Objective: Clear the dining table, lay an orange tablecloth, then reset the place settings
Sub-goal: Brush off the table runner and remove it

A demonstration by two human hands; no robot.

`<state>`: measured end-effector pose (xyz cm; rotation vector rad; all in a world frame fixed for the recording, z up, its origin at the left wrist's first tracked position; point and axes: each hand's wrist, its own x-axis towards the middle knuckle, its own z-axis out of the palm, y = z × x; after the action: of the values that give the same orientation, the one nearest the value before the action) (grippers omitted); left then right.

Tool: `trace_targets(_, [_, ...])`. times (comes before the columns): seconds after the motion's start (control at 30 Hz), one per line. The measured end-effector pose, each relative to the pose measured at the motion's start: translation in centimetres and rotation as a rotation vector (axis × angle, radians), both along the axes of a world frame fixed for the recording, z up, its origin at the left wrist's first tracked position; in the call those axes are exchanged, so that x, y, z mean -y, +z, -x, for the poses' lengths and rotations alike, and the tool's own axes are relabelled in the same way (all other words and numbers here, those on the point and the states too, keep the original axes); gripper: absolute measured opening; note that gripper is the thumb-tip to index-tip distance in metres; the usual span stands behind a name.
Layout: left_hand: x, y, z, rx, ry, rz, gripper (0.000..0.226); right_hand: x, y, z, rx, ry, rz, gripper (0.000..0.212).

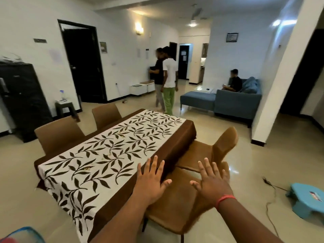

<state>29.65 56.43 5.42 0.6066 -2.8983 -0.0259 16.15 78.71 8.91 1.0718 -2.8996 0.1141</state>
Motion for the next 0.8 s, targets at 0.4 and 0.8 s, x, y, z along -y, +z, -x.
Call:
trace_targets(0.4, [12.7, 1.5, 4.3, -0.019, 0.483, -0.003, 0.082, 23.1, 1.5, 13.9, -0.023, 0.456, 0.02, 0.087])
trace_targets(0.8, [28.2, -5.9, -3.2, 0.14, 0.791, -0.149, 0.078, 43.6, -6.1, 11.1, 0.031, 0.704, -0.129, 0.084])
